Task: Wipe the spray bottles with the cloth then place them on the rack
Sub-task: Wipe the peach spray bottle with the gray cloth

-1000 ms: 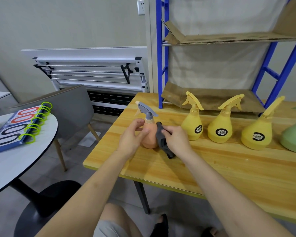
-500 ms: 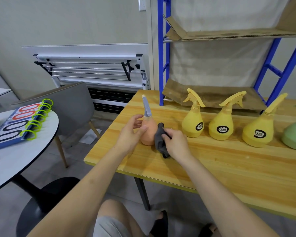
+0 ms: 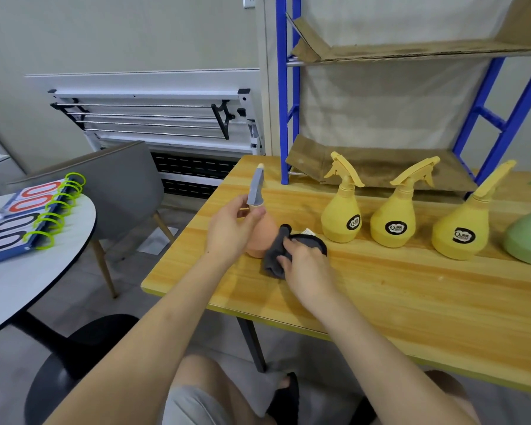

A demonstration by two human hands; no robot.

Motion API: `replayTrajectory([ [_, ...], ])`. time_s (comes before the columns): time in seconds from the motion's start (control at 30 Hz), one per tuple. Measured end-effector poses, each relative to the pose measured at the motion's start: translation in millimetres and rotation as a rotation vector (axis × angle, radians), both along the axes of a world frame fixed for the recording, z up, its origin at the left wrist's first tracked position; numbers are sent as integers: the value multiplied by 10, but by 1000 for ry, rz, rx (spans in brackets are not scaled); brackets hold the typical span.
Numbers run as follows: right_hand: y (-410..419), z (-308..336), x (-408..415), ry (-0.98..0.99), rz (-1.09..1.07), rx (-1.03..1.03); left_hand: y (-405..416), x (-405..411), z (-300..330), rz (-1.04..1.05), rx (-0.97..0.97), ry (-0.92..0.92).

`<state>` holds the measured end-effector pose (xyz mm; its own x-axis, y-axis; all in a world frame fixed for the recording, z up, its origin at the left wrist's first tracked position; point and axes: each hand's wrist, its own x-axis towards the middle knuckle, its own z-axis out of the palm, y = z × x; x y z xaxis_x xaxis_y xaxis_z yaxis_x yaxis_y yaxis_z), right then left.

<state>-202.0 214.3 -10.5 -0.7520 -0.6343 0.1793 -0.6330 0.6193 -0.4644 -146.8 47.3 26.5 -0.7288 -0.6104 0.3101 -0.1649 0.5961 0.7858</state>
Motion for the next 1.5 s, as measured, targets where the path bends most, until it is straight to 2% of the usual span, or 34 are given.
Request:
replayTrajectory([
  [0.23, -115, 80, -288, -85, 69, -24, -105, 86, 4, -115, 70, -57],
  [0.43, 38, 59, -202, -58, 92, -29, -42, 130, -36, 8, -59, -40],
  [0.57, 113, 48, -120, -48, 91, 9, 92, 111, -97, 86, 7, 32],
  [0.67, 105, 2, -64, -11, 108, 66, 96, 37, -67, 119, -54, 13],
  [0.77, 53, -32, -95, 1, 98, 73, 42, -12, -35, 53, -148, -75],
  [0.9, -21, -38, -167, -2, 70, 74, -68, 8, 11, -44, -152, -141],
  [1.13, -139, 20, -380, -9, 105, 111, -225, 179, -19, -295, 73, -87],
  [1.23, -118, 43, -370, -3, 116, 126, -179, 192, -82, -243, 119, -22],
  [1.37, -23, 28, -311, -8, 122, 108, 7, 198, -191, -30, 84, 114],
  [1.5, 64, 27, -185, -1, 104, 111, 111, 145, -254, 114, 54, 67],
])
